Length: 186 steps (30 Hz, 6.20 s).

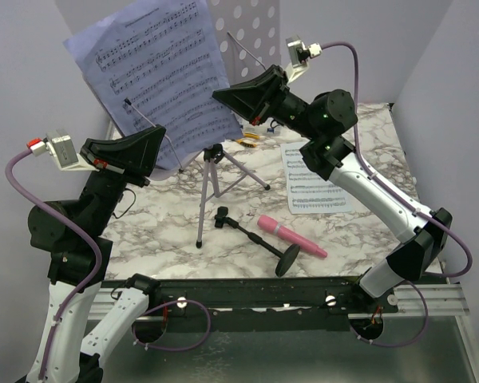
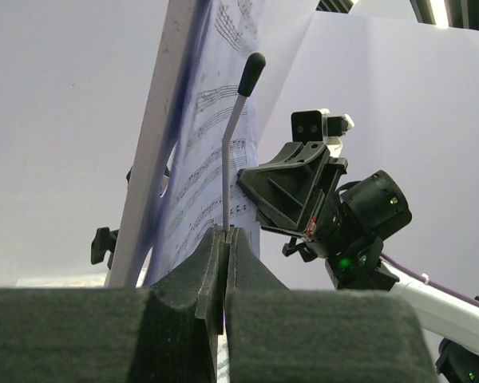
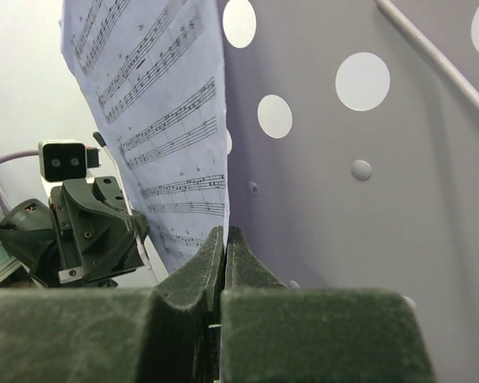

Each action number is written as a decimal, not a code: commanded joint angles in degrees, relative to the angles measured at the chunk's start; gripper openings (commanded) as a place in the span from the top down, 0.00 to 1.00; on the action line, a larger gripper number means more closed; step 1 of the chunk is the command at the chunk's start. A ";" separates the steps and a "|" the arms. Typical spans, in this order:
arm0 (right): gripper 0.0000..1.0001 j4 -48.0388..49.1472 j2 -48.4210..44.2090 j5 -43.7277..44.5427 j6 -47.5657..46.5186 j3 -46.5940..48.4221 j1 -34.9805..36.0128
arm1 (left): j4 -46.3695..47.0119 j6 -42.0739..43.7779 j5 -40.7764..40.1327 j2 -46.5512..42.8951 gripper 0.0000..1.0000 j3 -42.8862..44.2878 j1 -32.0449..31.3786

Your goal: Set up the instrument practice props

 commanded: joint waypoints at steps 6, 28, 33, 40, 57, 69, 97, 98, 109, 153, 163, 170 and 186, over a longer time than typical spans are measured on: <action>0.99 3.15 1.08 0.09 0.88 0.61 0.38 | 0.52 -1.42 -0.22 -0.98 0.98 1.75 0.03; 0.99 1.66 1.24 1.91 -0.69 0.45 0.29 | -5.08 -2.71 -4.35 -2.84 0.46 2.89 0.03; 0.89 -1.67 0.13 3.50 -3.01 0.61 0.33 | -5.58 -4.18 -4.10 -4.95 0.37 2.22 0.03; 0.57 -15.49 -2.56 7.29 -11.05 3.90 0.29 | -10.10 -3.96 -2.22 -9.43 0.24 2.05 0.03; 0.37 -33.06 -15.24 6.07 -21.99 -4.62 0.34 | -31.07 0.37 -8.18 -20.12 0.06 -2.31 -0.32; 0.34 -24.58 -4.39 0.85 -18.20 0.46 0.40 | -33.53 -6.35 -8.44 -14.49 0.22 -1.42 -0.37; 1.00 -19.51 1.85 -2.94 -18.77 9.72 0.40 | -35.22 -5.98 -8.30 -16.13 0.25 -2.84 -0.32; 0.99 -19.34 1.98 -2.69 -18.93 9.89 0.36 | -35.22 -6.04 -8.35 -16.19 0.25 -2.88 -0.32; 0.99 -21.79 3.64 -1.76 -21.56 11.75 0.35 | -35.88 -6.26 -8.48 -16.71 0.24 -3.06 -0.33; 0.40 -19.73 -28.15 14.44 -7.99 -62.56 -40.85 | -37.59 -4.14 -3.70 -26.87 0.01 -19.11 -0.41; 0.28 -16.83 -0.77 -7.77 -2.25 -55.73 -63.95 | -37.96 -2.17 -1.03 -28.51 0.01 -22.47 -0.42; 0.27 -19.15 7.60 -10.49 -11.17 -52.55 -64.20 | -35.91 -0.91 2.27 -29.20 0.01 -24.33 0.21; 0.31 -11.23 15.98 -23.45 -7.19 -49.44 -53.67 | -34.11 0.39 6.94 -30.34 0.01 -25.38 5.31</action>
